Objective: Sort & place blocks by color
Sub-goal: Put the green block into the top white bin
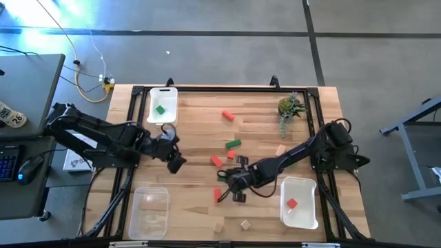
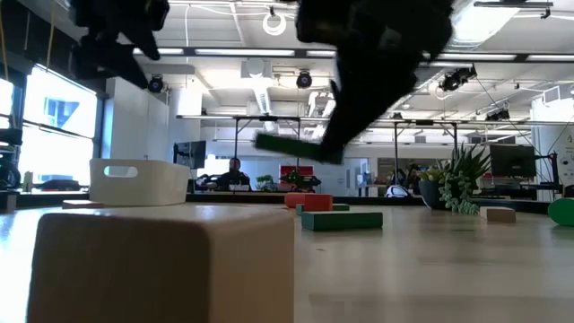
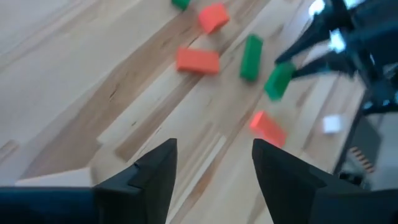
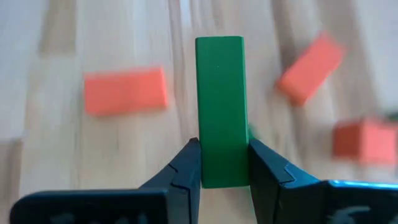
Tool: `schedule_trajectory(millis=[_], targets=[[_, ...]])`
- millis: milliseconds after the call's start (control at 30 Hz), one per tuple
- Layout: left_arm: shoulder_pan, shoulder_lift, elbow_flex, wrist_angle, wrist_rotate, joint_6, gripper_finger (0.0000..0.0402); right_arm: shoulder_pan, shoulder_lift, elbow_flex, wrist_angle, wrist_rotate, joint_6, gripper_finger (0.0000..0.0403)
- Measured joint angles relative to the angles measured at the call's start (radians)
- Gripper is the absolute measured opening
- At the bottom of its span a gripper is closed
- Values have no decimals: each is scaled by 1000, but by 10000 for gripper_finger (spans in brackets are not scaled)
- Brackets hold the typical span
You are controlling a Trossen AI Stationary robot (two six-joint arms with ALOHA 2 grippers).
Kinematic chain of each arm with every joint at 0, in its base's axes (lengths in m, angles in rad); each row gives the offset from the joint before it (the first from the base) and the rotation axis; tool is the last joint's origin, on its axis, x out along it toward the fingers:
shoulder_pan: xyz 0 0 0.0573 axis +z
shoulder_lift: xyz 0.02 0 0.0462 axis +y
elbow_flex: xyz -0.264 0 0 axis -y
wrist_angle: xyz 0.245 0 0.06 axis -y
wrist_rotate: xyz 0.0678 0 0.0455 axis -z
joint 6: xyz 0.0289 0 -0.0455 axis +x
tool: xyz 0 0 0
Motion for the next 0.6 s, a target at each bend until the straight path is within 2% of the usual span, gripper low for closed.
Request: schedule_trajectory(millis=[200,333,600], targets=[[108,0,0,141,125,53,200,-52,-1,76,-10,70,-171,74],[165,0,0,176,192,64,200,-71,-1,113,-19,100,-245,74],[239,0,0,215,234,79,200,-103,-2,195,-17,246,-377,74]])
